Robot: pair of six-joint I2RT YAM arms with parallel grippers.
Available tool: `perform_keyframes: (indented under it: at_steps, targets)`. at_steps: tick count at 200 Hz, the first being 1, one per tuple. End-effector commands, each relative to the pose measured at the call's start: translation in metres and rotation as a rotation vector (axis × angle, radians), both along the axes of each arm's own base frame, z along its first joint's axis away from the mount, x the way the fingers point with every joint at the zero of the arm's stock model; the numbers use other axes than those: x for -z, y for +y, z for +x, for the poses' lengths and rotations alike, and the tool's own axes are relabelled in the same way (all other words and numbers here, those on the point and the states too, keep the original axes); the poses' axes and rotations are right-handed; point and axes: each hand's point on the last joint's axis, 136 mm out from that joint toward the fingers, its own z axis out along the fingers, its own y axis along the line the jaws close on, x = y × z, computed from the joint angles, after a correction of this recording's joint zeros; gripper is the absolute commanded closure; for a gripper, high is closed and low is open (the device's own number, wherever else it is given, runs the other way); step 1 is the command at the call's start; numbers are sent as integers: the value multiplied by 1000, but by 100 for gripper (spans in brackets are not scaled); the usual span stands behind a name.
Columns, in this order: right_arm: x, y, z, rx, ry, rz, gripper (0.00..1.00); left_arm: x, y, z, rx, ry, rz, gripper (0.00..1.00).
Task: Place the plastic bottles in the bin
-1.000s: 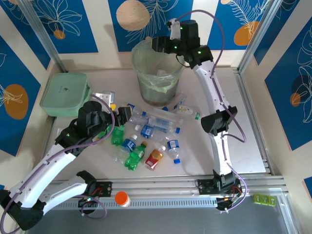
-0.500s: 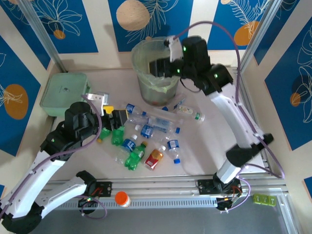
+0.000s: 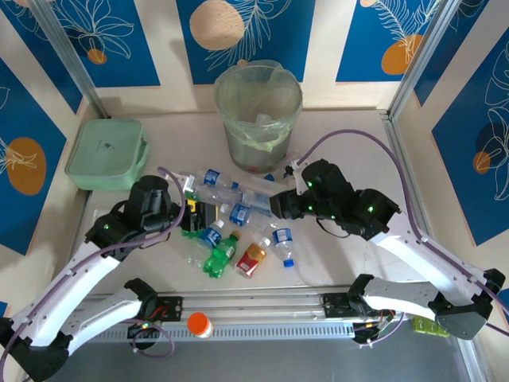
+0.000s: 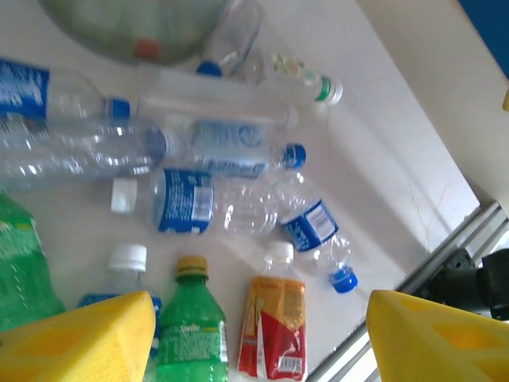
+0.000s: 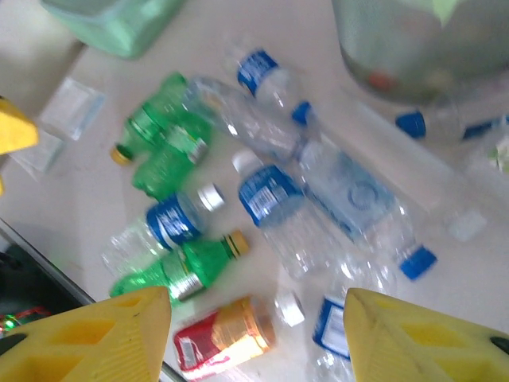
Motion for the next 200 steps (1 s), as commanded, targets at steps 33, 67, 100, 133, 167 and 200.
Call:
perform_keyframes:
  at_steps: [33,67,100,133,167,200]
  targets:
    - [59,-19,-12,79,177,-88,39,15,-8,-11,38,70,-50,30]
    - [94,-23,-7,112,318,-119,37,8,-1,6,-53,-13,-80,29]
    - [118,-12,-1,88,410,-164,34,10,-11,11,-44,-17,-131,28]
    - [146,-12,5,107,481,-254,33,19,-13,12,-31,6,-109,29]
    - [169,-12,4,109,537,-311,32,23,-12,11,-35,9,-106,28]
    - [186,-12,5,111,561,-335,31,26,-12,12,-38,10,-103,28]
